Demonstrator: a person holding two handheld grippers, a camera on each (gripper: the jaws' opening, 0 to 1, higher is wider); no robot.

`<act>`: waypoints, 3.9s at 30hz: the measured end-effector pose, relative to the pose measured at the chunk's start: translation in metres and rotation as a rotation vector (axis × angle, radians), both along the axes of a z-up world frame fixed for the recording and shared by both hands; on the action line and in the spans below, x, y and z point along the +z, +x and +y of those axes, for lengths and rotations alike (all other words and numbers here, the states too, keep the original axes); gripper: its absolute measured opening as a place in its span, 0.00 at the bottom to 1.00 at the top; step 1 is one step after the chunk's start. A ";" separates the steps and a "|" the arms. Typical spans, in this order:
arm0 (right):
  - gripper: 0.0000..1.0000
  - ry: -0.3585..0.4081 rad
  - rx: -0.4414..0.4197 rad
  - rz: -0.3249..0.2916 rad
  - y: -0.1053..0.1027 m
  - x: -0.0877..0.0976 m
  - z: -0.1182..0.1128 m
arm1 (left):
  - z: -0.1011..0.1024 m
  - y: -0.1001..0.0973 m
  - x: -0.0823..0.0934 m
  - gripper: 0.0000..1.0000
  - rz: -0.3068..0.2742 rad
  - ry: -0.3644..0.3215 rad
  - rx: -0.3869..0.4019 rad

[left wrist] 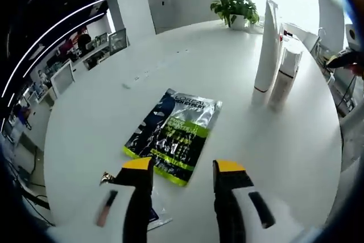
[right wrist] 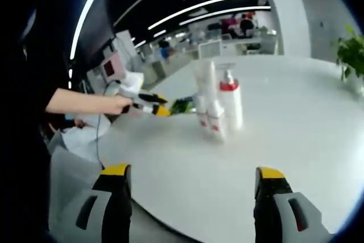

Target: Arrange the skincare products in the storage area until every visible bottle or jar stands upright without overlapping.

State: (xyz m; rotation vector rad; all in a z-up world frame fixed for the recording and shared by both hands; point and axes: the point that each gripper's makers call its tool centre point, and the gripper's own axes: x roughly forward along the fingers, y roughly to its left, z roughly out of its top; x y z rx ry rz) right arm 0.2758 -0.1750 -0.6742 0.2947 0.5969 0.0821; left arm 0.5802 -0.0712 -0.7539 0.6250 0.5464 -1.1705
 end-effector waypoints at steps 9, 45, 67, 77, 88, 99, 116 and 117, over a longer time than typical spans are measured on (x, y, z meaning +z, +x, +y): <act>0.91 0.018 0.009 -0.002 0.011 -0.003 0.004 | -0.012 0.000 -0.010 0.34 -0.106 0.052 -0.108; 0.89 0.081 0.040 -0.003 0.029 -0.009 0.026 | -0.025 0.005 -0.028 0.00 -0.039 0.021 -0.076; 0.83 0.698 -0.209 -0.232 0.118 0.033 0.093 | 0.009 -0.030 0.044 0.00 -0.018 -0.154 0.007; 0.64 0.910 -0.396 -0.152 0.150 0.003 0.107 | 0.032 -0.073 0.057 0.00 -0.031 -0.179 -0.008; 0.59 0.957 -0.531 0.012 0.179 -0.036 0.119 | 0.038 -0.126 0.060 0.00 -0.036 -0.181 -0.060; 0.40 0.944 -0.637 0.115 0.173 -0.065 0.119 | 0.041 -0.161 0.065 0.00 -0.044 -0.173 -0.120; 0.00 1.014 -0.694 0.136 0.144 -0.067 0.118 | 0.041 -0.211 0.065 0.00 -0.033 -0.142 -0.236; 0.00 1.008 -0.690 0.134 0.143 -0.066 0.118 | 0.041 -0.212 0.065 0.01 -0.032 -0.143 -0.242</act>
